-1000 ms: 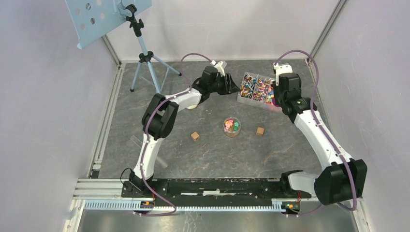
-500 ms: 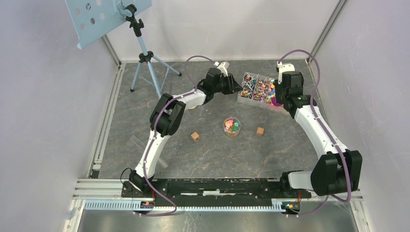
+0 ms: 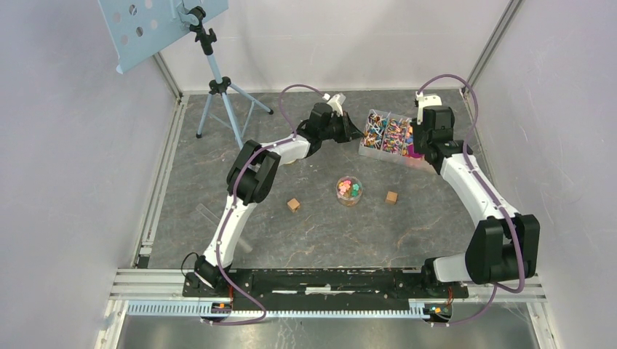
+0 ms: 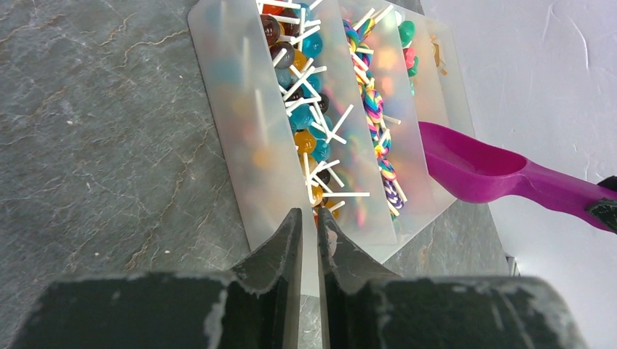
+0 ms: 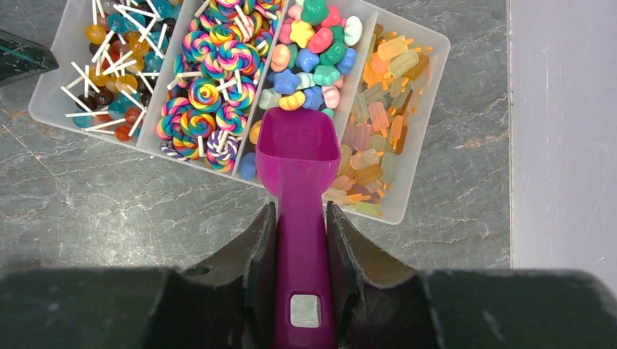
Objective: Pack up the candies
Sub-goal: Scoop the fake candies from the storage box.
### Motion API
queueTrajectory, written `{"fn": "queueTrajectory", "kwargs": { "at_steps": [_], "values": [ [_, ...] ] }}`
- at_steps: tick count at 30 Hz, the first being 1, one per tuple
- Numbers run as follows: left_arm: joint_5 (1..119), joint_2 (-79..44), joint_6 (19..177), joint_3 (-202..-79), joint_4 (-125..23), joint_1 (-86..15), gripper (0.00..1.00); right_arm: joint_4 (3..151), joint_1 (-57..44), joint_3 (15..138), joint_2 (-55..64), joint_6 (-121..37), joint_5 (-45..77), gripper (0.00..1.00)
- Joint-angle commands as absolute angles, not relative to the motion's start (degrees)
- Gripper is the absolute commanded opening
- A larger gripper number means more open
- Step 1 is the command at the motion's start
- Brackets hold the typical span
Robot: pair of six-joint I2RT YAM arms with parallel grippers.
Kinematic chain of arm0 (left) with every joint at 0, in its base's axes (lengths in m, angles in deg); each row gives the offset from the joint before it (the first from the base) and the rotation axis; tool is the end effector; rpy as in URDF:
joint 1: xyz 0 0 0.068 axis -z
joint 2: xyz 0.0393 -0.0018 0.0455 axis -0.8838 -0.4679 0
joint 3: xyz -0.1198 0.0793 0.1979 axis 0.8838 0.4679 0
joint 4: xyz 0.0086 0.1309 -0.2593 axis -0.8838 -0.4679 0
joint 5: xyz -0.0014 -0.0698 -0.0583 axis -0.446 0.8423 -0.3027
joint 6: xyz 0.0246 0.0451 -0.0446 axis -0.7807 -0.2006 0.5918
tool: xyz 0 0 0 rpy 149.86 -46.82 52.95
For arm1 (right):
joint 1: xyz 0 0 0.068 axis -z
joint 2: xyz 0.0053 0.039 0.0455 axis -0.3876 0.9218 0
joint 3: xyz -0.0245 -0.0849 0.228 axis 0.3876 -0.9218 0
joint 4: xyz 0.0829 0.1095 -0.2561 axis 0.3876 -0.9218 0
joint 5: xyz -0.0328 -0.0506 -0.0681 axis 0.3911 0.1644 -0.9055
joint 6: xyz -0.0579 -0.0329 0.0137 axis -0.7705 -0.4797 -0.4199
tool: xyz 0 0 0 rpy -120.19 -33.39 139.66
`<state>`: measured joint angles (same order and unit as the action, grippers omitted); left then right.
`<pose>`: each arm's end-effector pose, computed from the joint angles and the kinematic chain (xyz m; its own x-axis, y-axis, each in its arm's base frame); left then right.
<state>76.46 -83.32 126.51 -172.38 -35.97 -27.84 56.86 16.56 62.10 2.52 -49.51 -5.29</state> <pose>0.4632 -0.3432 0.1051 -0.7457 -0.1932 -0.6377 0.4711 0.5239 -0.7096 0.3545 0.0259 0.2375 -0.6191 -0.0795 -0.7813 0.0691 0.9855 -0.1550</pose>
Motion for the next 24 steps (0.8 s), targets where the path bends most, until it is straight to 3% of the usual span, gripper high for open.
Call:
{"fn": "queueTrajectory", "kwargs": {
  "at_steps": [1, 24],
  "values": [
    [80.3, -83.6, 128.4, -173.3, -31.5, -26.5, 0.17, 59.4, 16.9, 61.7, 3.2, -48.9, -4.1, 0.0],
    [81.2, -82.6, 127.7, -171.6, -30.5, -25.9, 0.14, 79.3, 17.0, 40.7, -2.3, -48.9, -3.2, 0.0]
  ]
}}
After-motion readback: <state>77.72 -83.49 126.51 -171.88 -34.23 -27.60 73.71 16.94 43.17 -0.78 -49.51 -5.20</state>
